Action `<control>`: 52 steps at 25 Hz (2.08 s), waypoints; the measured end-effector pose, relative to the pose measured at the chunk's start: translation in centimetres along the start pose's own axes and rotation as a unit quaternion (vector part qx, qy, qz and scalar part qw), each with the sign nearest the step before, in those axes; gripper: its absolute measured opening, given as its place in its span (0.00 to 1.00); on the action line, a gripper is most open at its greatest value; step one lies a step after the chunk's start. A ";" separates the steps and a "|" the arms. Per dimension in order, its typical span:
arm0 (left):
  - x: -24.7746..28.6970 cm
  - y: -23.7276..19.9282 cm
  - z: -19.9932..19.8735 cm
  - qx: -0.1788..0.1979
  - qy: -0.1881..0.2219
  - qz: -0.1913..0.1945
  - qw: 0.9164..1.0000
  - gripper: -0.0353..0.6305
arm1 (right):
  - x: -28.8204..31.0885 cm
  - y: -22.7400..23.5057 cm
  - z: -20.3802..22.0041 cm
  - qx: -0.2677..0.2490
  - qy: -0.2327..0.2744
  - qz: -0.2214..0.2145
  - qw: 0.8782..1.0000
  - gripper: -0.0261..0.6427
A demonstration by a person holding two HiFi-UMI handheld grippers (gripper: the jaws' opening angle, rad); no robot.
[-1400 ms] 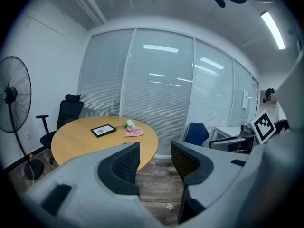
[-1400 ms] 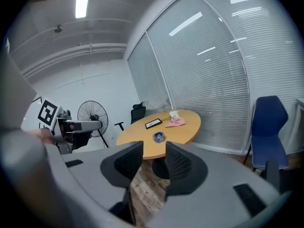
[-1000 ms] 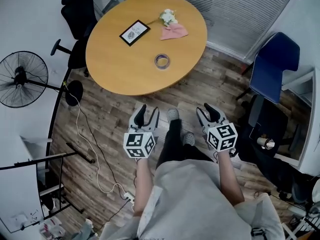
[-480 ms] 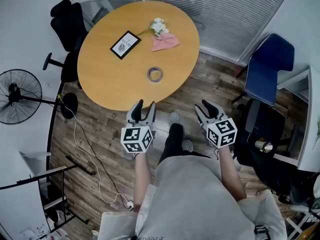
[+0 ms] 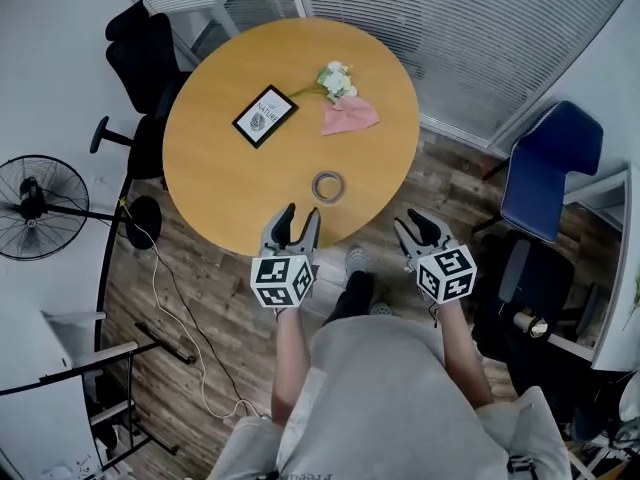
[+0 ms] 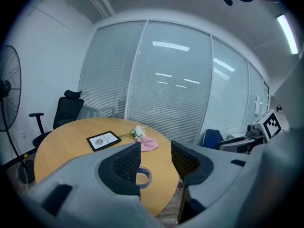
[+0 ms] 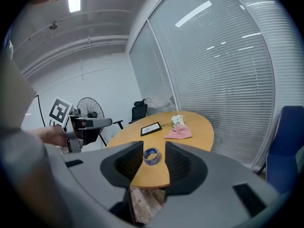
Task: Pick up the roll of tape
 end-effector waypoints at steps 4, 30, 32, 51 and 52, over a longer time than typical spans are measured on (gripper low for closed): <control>3.2 -2.7 -1.2 -0.001 -0.006 -0.001 1.000 0.33 | 4.0 0.1 -1.7 -0.005 -0.002 -0.006 1.000 0.24; 15.7 -10.2 1.1 0.014 -0.082 0.065 0.994 0.33 | 16.3 0.2 -2.2 -0.009 -0.045 0.011 0.999 0.24; 16.1 -10.3 1.6 0.017 -0.089 0.064 0.994 0.33 | 16.7 0.4 -2.1 -0.011 -0.048 0.009 0.999 0.24; 17.8 -10.0 8.1 -0.007 -0.176 0.085 0.981 0.33 | 19.0 2.1 -1.6 -0.014 -0.078 -0.027 0.997 0.24; 17.8 -10.0 8.5 -0.011 -0.180 0.086 0.980 0.33 | 19.1 2.2 -1.6 -0.015 -0.079 -0.029 0.996 0.24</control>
Point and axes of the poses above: the fingertips, and each gripper's own axes: x forward along the fingers, y to its right, z out of its underside, the point moved 6 cm from there along -x, backward along the fingers, and after that the axes turned 5 degrees about y, right-handed, at the moved point
